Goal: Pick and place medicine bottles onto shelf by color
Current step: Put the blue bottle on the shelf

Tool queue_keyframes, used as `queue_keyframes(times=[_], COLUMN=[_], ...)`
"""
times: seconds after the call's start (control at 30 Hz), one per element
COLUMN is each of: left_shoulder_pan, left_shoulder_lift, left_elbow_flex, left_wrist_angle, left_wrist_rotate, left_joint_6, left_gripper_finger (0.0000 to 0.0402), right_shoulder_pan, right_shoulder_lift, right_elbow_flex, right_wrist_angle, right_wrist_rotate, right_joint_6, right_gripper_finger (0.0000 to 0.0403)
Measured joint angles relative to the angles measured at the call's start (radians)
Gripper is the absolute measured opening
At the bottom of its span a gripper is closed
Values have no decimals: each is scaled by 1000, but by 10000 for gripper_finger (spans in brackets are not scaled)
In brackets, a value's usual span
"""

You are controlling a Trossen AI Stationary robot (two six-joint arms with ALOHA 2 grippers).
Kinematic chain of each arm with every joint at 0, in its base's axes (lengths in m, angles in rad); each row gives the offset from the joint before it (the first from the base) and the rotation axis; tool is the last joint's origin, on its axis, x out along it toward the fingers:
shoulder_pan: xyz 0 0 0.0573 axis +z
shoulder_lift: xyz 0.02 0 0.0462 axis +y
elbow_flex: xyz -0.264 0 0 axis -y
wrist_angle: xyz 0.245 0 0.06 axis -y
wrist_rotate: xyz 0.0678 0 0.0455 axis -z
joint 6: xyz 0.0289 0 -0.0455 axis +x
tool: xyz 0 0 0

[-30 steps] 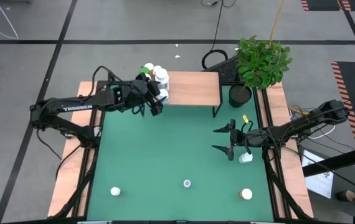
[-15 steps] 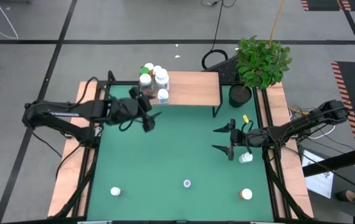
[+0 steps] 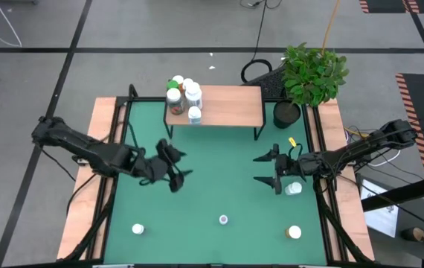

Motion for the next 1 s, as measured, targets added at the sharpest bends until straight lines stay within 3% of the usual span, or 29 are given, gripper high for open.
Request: queue_keyframes(times=[0.17,0.3,0.47,0.63,0.83,1.0], left_shoulder_pan=[-58,-78,-81,-76,-70,-36], left_shoulder_lift=[104,207,337,459,577,641], left_elbow_flex=[-88,-102,-102,-102,-102,-95], left_wrist_angle=[356,551,741,944,1127,1178], left_wrist_rotate=[24,30,33,36,89,95], left_joint_6=[83,176,222,249,271,294], left_gripper_finger=[324,324,324,324,324,324], right_shoulder_pan=[37,128,278,395,505,567], right_shoulder_lift=[0,1,24,67,145,189], right_elbow_flex=[2,88,248,367,458,536], right_wrist_angle=[-46,-225,-537,-724,-866,-1120], right_wrist_rotate=[-1,12,160,239,235,166], right_joint_6=[85,159,245,333,399,542], right_gripper_finger=[309,293,276,274,274,274])
